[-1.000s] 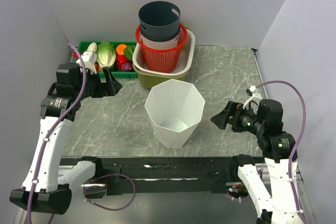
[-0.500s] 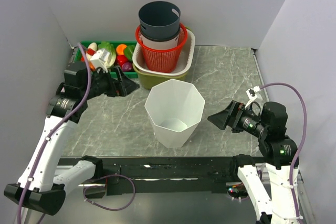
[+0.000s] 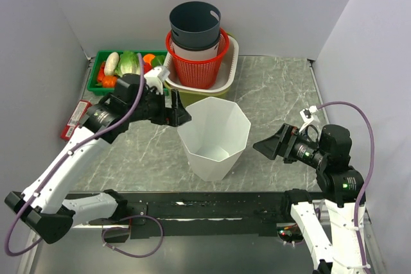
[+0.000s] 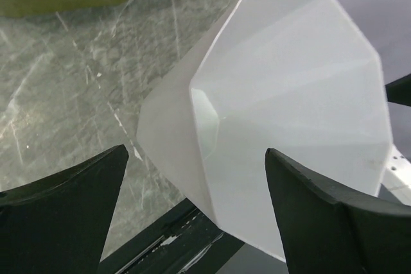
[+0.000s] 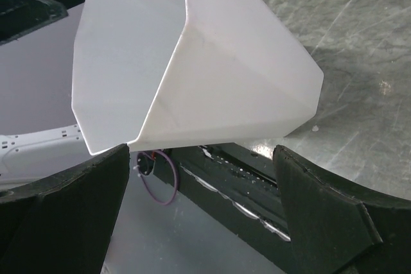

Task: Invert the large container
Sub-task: Turn the container upside down at the center of the board.

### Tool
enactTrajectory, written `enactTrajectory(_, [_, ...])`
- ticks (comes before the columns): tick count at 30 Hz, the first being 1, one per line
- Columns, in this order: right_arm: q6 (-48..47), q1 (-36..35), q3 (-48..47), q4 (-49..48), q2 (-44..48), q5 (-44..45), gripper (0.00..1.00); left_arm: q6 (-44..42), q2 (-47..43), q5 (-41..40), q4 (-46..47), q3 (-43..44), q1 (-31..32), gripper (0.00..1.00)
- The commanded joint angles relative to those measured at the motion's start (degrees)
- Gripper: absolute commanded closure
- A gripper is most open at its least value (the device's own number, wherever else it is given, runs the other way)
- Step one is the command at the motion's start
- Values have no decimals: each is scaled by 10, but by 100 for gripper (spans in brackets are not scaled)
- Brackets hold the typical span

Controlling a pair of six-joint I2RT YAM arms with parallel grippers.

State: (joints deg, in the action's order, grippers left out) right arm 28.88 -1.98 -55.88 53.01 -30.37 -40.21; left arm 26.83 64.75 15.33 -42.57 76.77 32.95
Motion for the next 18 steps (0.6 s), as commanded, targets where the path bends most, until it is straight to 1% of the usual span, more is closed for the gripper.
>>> enactTrajectory(1, [-12,1,-15,17,10,-7,2,0,23,-73,-45,27,34,7])
enactTrajectory(3, [-17,2,-13,24,11,-3,2,1,31,-91,-50,29,41,10])
enactTrajectory(6, [-12,2,1,20,16,3,2,1,40,-96,-49,29,51,15])
enactTrajectory(12, [6,2,13,15,28,0,2,10,63,-100,-41,38,67,19])
enactTrajectory(15, [-2,1,12,19,35,20,1,15,76,-108,-32,39,73,25])
enactTrajectory(16, [-7,0,12,24,36,26,1,16,85,-110,-33,41,76,29])
enactTrajectory(18, [-8,2,14,27,36,27,1,18,97,-116,-33,43,78,32])
